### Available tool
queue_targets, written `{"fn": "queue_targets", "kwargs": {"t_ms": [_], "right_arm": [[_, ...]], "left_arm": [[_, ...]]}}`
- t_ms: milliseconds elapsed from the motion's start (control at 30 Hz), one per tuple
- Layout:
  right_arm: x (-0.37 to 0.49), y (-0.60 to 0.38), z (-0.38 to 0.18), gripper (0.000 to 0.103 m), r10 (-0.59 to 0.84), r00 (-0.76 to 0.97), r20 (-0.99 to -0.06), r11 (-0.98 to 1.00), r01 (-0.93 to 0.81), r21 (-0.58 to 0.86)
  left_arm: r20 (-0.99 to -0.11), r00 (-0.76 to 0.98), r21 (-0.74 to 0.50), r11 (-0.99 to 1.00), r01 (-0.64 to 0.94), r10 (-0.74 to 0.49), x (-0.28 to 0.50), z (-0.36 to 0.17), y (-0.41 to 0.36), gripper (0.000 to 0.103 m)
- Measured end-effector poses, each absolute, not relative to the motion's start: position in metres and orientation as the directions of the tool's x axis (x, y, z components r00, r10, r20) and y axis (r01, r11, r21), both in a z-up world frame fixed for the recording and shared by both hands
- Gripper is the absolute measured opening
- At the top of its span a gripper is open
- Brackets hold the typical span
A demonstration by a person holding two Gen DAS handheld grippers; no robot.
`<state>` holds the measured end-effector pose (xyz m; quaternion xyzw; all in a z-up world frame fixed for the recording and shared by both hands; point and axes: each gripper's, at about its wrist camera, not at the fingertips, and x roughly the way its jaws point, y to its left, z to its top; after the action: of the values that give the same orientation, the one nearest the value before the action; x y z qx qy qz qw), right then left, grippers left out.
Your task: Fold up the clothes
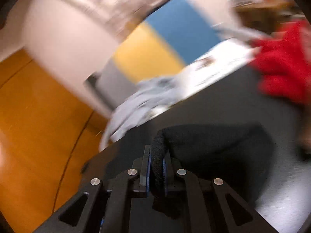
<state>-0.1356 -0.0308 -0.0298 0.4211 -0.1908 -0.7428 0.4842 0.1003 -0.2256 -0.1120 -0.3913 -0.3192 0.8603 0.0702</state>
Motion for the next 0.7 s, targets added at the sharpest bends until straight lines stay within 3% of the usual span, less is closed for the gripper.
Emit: {"fn": "queue_targets", "kwargs": {"t_ms": [67,133,200,233,433,500,600,700], "right_arm": [[-0.107,-0.088,-0.029,0.015,-0.901,-0.041,-0.432,-0.356,0.639,0.681],[-0.086,-0.134,-0.031,0.031,-0.906,0.051,-0.421,-0.273,0.689,0.671],[-0.072,-0.138,-0.044,0.073,-0.92,0.056,-0.388,-0.259,0.657,0.708],[-0.063,-0.126,-0.05,0.077,-0.92,0.051,-0.388,-0.265,0.646,0.716],[-0.013,-0.055,-0.115,0.077,-0.845,0.006,-0.534,-0.423,0.603,0.677],[-0.014,-0.04,-0.139,0.077,-0.814,-0.019,-0.58,-0.481,0.581,0.657],[-0.018,-0.026,-0.154,0.076,-0.857,-0.075,-0.51,-0.453,0.585,0.673],[-0.011,-0.03,-0.154,0.079,-0.851,-0.102,-0.515,-0.453,0.638,0.622]], "left_arm": [[-0.615,-0.702,-0.626,-0.763,0.159,0.358,0.107,-0.113,-0.241,0.052],[-0.603,-0.726,-0.636,-0.749,0.187,0.331,0.115,-0.112,-0.258,0.052],[-0.59,-0.745,-0.642,-0.741,0.197,0.312,0.119,-0.109,-0.272,0.053],[-0.585,-0.752,-0.644,-0.738,0.202,0.304,0.12,-0.108,-0.278,0.054],[-0.614,-0.748,-0.596,-0.77,0.23,0.252,0.102,-0.106,-0.289,0.055],[-0.646,-0.745,-0.492,-0.837,0.241,0.165,0.097,-0.097,-0.284,0.055],[-0.658,-0.747,-0.328,-0.929,0.172,0.094,0.094,-0.08,-0.26,0.056],[-0.676,-0.734,-0.161,-0.984,0.071,0.058,0.088,-0.071,-0.228,0.056]]}}
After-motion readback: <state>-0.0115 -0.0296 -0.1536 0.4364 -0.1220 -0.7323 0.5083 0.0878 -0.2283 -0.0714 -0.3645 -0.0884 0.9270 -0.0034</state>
